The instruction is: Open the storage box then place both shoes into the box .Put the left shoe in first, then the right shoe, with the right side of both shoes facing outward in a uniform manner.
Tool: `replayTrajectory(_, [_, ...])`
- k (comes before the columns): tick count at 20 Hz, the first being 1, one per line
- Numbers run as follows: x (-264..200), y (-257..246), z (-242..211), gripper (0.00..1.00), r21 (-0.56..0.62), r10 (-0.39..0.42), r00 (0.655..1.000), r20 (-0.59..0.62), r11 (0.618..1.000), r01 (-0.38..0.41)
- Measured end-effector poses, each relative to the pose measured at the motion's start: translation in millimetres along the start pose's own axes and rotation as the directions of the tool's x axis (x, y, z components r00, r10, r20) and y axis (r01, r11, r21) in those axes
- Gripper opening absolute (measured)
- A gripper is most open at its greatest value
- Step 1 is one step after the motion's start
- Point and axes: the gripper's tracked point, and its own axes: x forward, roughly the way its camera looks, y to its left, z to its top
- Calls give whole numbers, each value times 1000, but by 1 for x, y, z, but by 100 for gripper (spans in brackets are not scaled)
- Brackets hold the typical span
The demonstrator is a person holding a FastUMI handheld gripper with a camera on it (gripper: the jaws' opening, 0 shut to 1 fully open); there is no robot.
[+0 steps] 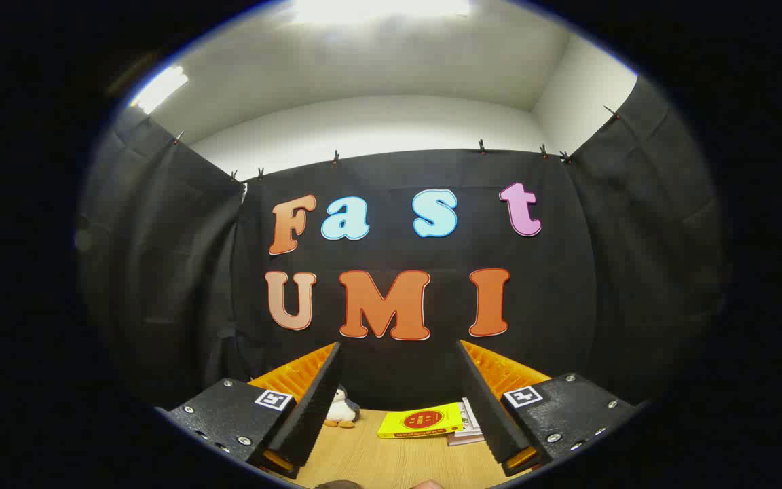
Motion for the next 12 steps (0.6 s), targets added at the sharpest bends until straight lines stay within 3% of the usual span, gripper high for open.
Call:
replayTrajectory(5, [-2,15,-4,97,-18,44,999,-14,999,-45])
replayTrajectory(12, [2,17,-1,97,5,38,999,12,999,-38])
